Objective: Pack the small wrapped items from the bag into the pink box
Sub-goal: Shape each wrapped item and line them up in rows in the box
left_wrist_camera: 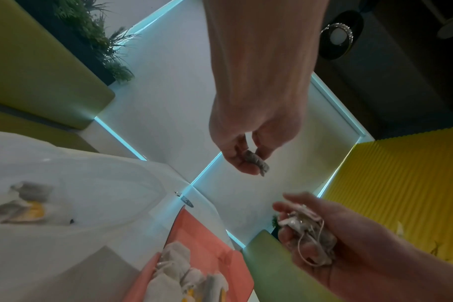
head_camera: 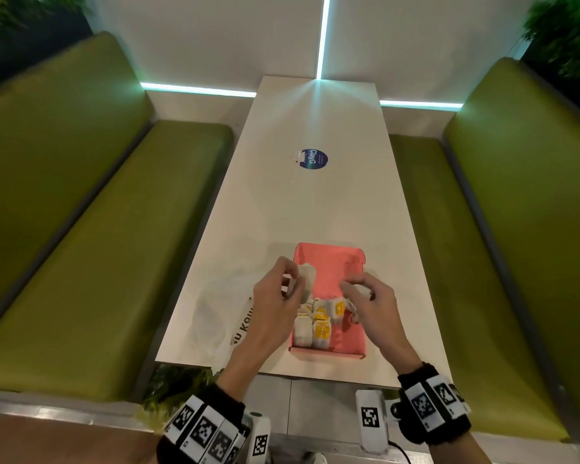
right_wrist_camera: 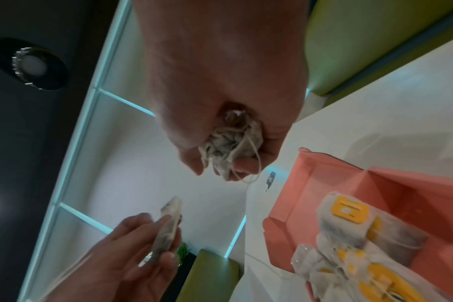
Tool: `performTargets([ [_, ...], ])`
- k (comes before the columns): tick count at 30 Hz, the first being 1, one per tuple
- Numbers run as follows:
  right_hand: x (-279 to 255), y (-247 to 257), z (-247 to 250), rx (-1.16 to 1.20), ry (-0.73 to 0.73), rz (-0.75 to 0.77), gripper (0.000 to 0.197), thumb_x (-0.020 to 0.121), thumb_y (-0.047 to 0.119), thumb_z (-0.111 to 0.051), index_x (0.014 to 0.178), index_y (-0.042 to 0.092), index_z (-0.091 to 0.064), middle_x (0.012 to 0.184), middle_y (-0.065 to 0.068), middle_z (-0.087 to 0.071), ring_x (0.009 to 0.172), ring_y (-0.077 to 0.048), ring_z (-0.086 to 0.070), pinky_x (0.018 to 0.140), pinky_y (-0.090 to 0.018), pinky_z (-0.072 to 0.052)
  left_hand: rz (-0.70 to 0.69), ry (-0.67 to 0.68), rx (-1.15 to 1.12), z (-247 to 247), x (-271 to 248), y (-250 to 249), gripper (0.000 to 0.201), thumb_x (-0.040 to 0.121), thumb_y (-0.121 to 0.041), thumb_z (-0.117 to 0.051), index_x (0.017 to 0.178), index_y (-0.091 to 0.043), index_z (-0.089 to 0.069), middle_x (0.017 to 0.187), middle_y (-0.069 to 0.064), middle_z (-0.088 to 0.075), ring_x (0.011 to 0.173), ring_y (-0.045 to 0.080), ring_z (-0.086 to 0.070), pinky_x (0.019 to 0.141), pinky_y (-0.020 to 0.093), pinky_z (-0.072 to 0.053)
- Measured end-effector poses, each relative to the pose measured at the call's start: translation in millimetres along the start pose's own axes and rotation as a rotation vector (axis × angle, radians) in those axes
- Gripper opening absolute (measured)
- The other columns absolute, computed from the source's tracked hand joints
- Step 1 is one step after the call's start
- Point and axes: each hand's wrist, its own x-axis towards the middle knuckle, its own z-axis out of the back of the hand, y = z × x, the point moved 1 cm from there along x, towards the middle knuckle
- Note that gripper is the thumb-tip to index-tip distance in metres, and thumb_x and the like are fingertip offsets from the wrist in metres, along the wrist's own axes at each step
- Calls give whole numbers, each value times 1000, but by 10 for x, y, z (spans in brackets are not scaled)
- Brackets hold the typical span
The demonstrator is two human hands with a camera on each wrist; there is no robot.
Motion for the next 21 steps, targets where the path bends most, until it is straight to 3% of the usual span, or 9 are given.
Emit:
performTargets([
  [4, -69, 113, -120, -64, 209, 8, 29, 83, 30, -78, 110, 30, -68, 77, -2, -65, 62, -12, -60, 56, -28, -51, 48, -7, -117, -25, -43, -38, 12, 93, -2, -64, 86, -12, -60, 78, -1, -65, 65, 13, -64, 55, 23, -52],
  [6, -79, 115, -178, -69, 306, -8, 32, 86, 28, -76, 116, 30, -66, 74, -4, -63, 60, -9, -57, 55, -25, -47, 64, -7, -141, -24, -50, -47, 10, 92, -1, -65, 89, -10, -63, 87, 0, -67, 71, 14, -66, 56, 23, -54],
  [8, -90, 139, -225, -76, 361, -14, 19, 92, 25, -69, 110, 30, -70, 79, -4, -68, 65, -9, -59, 58, -25, -47, 51, -9, -130, -7, -51, -44, 11, 91, -2, -66, 92, -12, -64, 92, -2, -68, 73, 13, -66, 56, 23, -55],
  [10, -102, 154, -253, -82, 384, -45, 10, 95, 25, -64, 97, 25, -74, 83, -8, -69, 70, -16, -59, 61, -36, -46, 36, -24, -111, 23, -44, -24, 13, 91, -2, -67, 92, -14, -65, 90, -4, -68, 70, 13, -66, 56, 25, -54],
  [14, -116, 171, -255, -101, 369, -52, 18, 96, 22, -62, 82, 17, -73, 79, -15, -63, 69, -19, -54, 63, -40, -41, 3, -47, -59, 80, -25, 39, 14, 90, -3, -67, 93, -17, -65, 86, -6, -67, 70, 12, -65, 58, 29, -55],
  [18, -110, 267, -180, -105, 358, 28, 19, 95, 13, -62, 79, 10, -71, 73, -7, -64, 67, -15, -56, 63, -30, -44, -2, -3, -46, 140, -18, 75, 14, 92, -1, -65, 92, -15, -65, 82, -5, -67, 67, 14, -66, 58, 31, -56],
  [21, -63, 371, -74, -125, 304, 84, 18, 93, 7, -62, 79, 9, -72, 76, -1, -69, 70, -8, -60, 67, -24, -46, 33, 105, -51, 198, -27, 113, 11, 93, -2, -65, 92, -13, -67, 79, -7, -68, 65, 14, -65, 57, 31, -56],
])
